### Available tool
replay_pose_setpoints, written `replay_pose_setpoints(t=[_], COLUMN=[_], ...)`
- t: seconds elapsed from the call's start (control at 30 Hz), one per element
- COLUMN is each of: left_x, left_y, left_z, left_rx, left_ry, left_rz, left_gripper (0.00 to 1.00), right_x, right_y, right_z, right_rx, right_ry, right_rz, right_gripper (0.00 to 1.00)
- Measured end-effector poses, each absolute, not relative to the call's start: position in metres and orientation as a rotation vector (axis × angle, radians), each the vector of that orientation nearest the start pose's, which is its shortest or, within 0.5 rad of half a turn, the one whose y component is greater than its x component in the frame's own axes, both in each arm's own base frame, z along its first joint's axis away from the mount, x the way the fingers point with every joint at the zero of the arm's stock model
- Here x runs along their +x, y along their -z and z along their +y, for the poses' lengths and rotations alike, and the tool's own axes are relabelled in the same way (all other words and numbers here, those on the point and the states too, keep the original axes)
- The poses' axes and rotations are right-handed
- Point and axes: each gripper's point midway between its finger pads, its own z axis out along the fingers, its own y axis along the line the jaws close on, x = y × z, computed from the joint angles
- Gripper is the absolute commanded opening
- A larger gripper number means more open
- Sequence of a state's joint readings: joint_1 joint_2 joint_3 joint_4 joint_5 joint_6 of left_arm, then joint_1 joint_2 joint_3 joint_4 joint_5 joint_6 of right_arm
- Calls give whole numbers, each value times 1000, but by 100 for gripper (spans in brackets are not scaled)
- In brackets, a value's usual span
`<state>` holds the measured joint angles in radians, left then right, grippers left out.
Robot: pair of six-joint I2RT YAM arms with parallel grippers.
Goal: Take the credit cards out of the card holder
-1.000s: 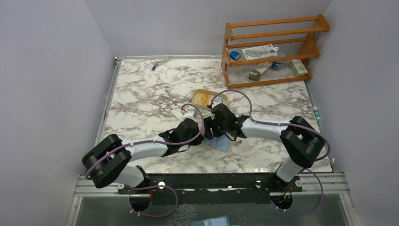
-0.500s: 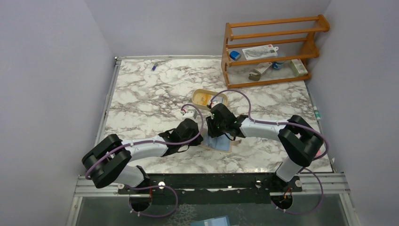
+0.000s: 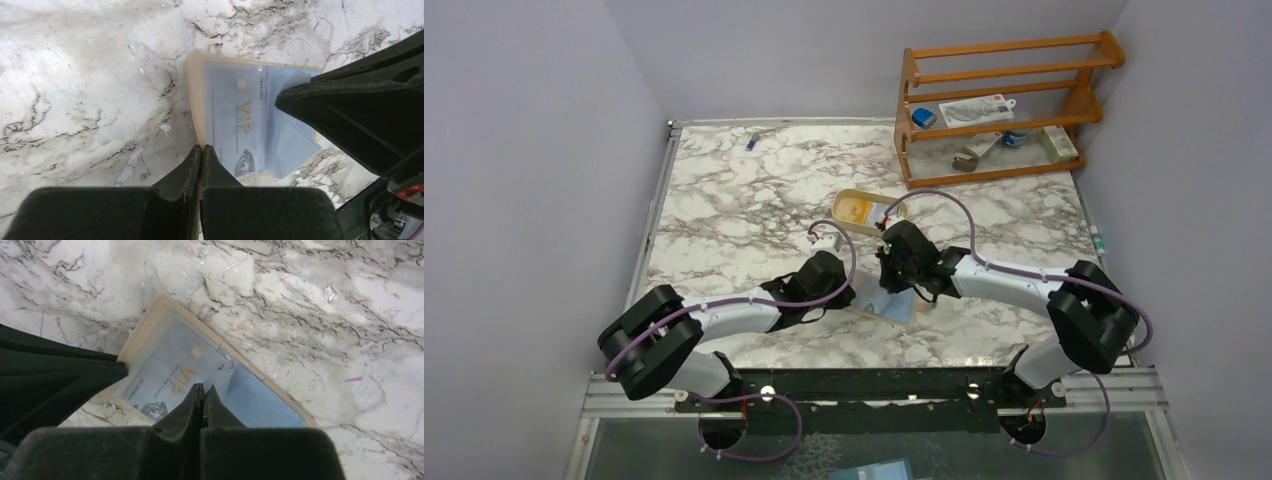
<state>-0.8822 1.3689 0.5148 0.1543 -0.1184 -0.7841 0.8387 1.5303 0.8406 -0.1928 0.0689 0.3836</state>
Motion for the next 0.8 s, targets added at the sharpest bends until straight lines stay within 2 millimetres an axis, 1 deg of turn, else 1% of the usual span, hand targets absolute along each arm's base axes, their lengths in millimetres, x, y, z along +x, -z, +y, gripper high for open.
replay_pose_setpoints(t=[0.07, 0.17, 0.27, 0.3, 0.37, 0.4, 0.47, 0.57, 0.67, 0.73, 0.8], left_x=[215, 215, 214, 214, 215, 215, 215, 216, 216, 216, 216], left_y=[-42, -43, -43, -43, -43, -43, -42, -42, -43, -43, -44], left_z=[-272, -273, -273, -273, -273, -272, -271, -270, -269, -268, -268], left_rx=[47, 47, 49, 49, 47, 45, 42, 38, 33, 33, 32], left_ry=[722, 725, 729, 730, 728, 726, 723, 719, 717, 716, 716], left_rz=[2375, 2374, 2375, 2375, 2376, 2377, 2379, 2380, 2381, 2381, 2381], left_gripper=[0, 0, 0, 0, 0, 0, 0, 0, 0, 0, 0], right_x=[239, 233, 227, 226, 220, 217, 209, 200, 196, 197, 201], right_y=[-52, -55, -55, -55, -51, -48, -41, -37, -40, -46, -59], right_z=[270, 260, 251, 249, 241, 237, 229, 216, 206, 199, 198], right_rx=[-523, -503, -476, -467, -446, -430, -402, -353, -297, -268, -245], right_ry=[-442, -425, -409, -404, -384, -375, -351, -307, -263, -231, -229], right_rz=[2448, 2456, 2468, 2473, 2497, 2513, 2551, 2600, 2616, 2612, 2581], right_gripper=[1, 7, 17, 27, 53, 64, 77, 79, 80, 80, 80])
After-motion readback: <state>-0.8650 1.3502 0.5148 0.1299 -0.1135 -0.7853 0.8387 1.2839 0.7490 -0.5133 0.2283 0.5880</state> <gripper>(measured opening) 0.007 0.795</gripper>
